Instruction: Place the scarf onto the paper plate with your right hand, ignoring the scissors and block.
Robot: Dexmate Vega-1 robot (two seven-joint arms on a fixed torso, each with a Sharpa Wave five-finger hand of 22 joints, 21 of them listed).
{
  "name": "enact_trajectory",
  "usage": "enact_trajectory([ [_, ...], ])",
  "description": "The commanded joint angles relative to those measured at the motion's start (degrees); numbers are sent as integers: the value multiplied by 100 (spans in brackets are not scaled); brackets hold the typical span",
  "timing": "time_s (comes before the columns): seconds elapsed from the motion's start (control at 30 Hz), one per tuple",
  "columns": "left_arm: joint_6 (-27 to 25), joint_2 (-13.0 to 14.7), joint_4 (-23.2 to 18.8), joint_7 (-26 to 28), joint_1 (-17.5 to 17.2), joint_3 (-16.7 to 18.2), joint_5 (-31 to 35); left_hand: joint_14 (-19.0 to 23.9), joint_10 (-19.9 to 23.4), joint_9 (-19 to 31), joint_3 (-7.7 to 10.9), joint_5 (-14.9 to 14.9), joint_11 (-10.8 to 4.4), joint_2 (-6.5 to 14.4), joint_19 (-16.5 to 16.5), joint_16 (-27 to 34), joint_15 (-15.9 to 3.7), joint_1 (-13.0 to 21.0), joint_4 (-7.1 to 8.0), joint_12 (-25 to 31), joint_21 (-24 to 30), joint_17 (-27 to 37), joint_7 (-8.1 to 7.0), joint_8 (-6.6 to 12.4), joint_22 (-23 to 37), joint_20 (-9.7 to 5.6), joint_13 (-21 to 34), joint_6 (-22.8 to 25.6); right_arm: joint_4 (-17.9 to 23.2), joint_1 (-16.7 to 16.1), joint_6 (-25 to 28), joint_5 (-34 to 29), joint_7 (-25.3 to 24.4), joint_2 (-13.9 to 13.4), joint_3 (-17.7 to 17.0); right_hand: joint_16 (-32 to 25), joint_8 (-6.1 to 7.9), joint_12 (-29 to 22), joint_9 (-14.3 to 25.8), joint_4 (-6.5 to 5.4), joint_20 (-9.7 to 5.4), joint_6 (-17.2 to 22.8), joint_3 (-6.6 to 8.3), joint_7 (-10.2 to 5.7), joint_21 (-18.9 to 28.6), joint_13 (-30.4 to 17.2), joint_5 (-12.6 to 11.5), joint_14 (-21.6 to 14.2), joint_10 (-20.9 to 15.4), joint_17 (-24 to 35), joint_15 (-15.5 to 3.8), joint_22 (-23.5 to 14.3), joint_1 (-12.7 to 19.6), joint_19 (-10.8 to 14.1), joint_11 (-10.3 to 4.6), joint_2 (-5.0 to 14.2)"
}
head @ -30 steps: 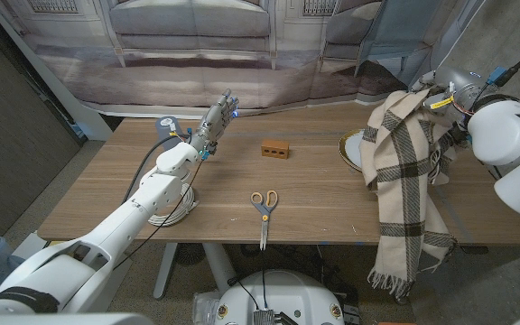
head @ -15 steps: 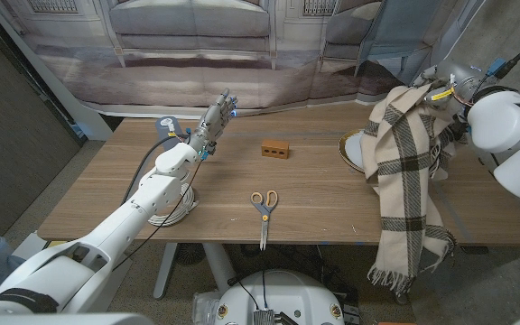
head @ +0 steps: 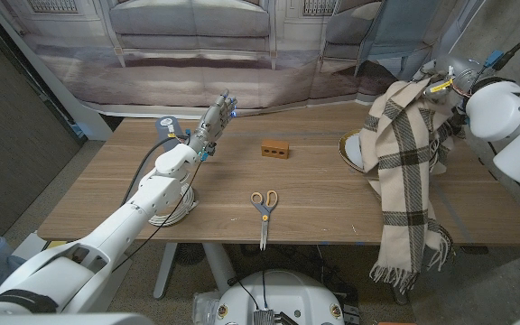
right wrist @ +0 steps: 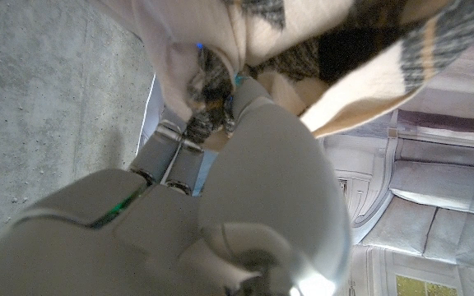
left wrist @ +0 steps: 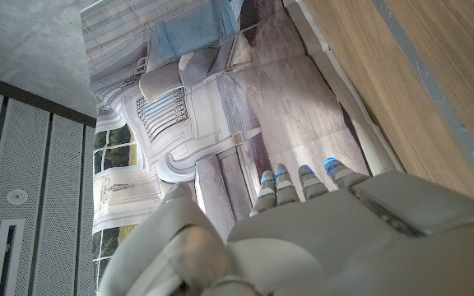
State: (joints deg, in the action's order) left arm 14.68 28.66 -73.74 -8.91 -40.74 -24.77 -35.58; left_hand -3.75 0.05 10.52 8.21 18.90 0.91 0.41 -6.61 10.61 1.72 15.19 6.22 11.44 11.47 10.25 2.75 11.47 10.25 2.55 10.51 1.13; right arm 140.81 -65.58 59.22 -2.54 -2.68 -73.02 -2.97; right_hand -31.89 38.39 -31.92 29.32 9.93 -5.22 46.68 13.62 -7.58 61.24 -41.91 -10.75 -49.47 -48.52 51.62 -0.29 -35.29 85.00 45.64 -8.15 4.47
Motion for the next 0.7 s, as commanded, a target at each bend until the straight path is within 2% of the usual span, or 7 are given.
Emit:
enact_trajectory([
  [0.03, 43, 25, -66, 53, -77, 32, -6, 25, 33, 18, -17, 10, -3, 31, -44, 26, 8, 15, 17, 24, 15, 31, 27, -14, 25, 16, 33, 40, -207, 692, -71, 431, -167, -262, 596, -22, 18, -2, 8, -160, -810, 44, 198, -7, 41, -244, -30, -735, -80, 24, -1232, 0, 243, -37, 18, 308],
  [0.27, 47, 29, -104, 66, -120, 47, -31, 25, 37, 18, -24, 10, -9, 36, -44, 26, 12, 19, 17, 25, 15, 31, 30, -15, 25, 14, 33, 40, -301, 1215, -15, 609, -175, -388, 1090, -10, 20, 17, 13, -161, -810, 44, 205, -16, 48, -263, -29, -735, -71, 35, -1230, 10, 235, -39, -13, 308],
  [0.5, 17, 63, -196, 123, -166, 45, -4, 31, 33, 18, -30, 9, 1, 40, -46, 28, 13, 23, 17, 23, 15, 31, 34, -13, 25, 15, 33, 45, -414, 1444, -80, 766, -222, -472, 1302, -2, 17, 34, 7, -160, -810, 51, 212, -18, 53, -268, -28, -739, -81, 46, -1231, 20, 232, -41, -12, 308],
  [0.7, 51, 80, -258, 144, -218, 62, -6, 39, 38, 18, -37, 9, 0, 44, -49, 30, 15, 26, 17, 25, 14, 31, 26, -12, 25, 16, 33, 50, -509, 1762, -127, 792, -193, -482, 1614, 10, 10, 52, 4, -158, -809, 44, 221, -26, 62, -280, -27, -741, -87, 57, -1231, 30, 229, -41, -20, 307],
])
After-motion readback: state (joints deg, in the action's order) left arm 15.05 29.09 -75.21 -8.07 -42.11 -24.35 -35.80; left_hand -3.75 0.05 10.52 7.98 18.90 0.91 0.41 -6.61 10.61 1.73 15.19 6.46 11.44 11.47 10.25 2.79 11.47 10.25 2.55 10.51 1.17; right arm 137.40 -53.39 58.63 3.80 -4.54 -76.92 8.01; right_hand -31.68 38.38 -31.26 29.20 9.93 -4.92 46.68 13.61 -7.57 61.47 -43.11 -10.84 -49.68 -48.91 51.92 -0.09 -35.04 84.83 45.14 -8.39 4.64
